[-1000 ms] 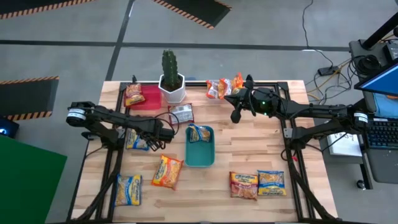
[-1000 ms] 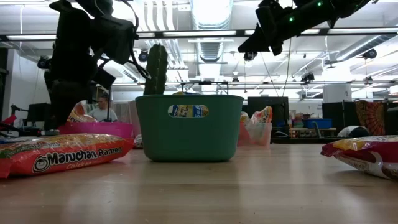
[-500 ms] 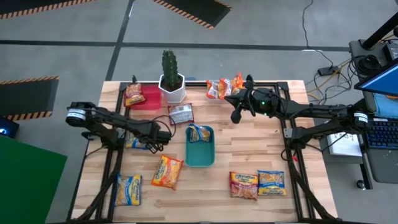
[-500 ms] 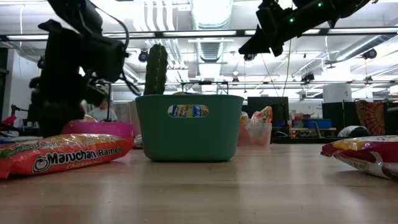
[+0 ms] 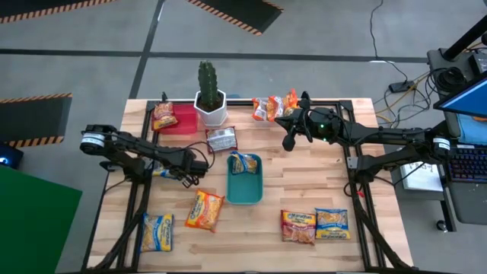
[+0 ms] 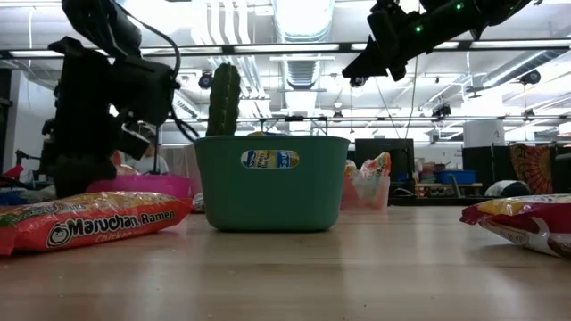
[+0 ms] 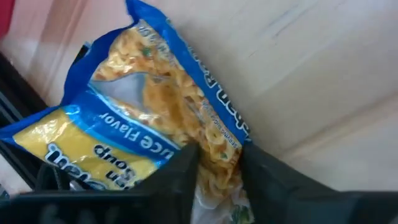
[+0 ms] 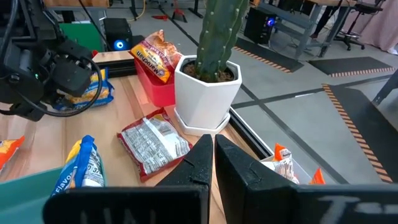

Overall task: Sort Maruchan noodles
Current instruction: Put the blue noodle pack into the green bin

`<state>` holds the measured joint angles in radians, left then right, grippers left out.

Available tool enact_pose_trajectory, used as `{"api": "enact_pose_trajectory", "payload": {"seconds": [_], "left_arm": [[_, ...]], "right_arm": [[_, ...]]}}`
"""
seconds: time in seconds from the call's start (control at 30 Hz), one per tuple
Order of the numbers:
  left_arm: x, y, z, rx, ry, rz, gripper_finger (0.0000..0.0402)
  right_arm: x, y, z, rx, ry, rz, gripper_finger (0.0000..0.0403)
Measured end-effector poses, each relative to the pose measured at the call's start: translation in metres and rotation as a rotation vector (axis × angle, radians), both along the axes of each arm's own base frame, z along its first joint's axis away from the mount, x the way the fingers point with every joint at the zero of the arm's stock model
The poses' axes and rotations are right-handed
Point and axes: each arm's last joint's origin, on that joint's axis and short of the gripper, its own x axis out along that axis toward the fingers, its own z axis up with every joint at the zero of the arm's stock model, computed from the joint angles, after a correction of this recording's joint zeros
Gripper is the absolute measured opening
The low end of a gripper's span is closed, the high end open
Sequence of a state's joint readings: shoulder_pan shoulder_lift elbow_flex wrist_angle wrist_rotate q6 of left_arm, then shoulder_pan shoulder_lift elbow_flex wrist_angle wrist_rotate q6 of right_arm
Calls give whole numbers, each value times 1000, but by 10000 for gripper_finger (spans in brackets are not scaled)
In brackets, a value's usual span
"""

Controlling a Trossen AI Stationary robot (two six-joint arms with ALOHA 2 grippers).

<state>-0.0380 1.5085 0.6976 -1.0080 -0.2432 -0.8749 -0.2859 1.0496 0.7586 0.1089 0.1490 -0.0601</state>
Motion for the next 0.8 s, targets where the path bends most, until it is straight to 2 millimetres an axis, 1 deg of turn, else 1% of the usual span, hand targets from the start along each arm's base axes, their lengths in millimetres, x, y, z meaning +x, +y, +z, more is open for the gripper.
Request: {"api": "enact_pose_trajectory", "payload": {"seconds": [0.13, 0.17, 0.27, 0.33, 0.43, 0.53, 0.67, 0.8], "left_arm": [[6, 0, 6, -8, -14, -30, 25], [7, 0, 7, -9, -19, -36, 15], [10, 0, 13, -21, -13, -86, 11], [12, 0, 22, -28, -11, -146, 11], [13, 0, 42, -20, -25, -255, 6], [14, 0, 68, -23, -113, -387, 4], [9, 0, 104, 1, -252, -539, 2], [2, 2, 139, 79, -397, -602, 2]], "right_arm": [[0, 0, 0, -1, 0, 0, 9], [0, 0, 0, -1, 0, 1, 9], [0, 0, 0, -2, 1, 0, 9], [0, 0, 0, -2, 1, 1, 9], [0, 0, 0, -3, 1, 1, 9], [0, 0, 0, 0, 1, 6, 9], [4, 2, -4, 34, 8, 114, 9], [13, 5, -11, 100, -4, 201, 15]]}}
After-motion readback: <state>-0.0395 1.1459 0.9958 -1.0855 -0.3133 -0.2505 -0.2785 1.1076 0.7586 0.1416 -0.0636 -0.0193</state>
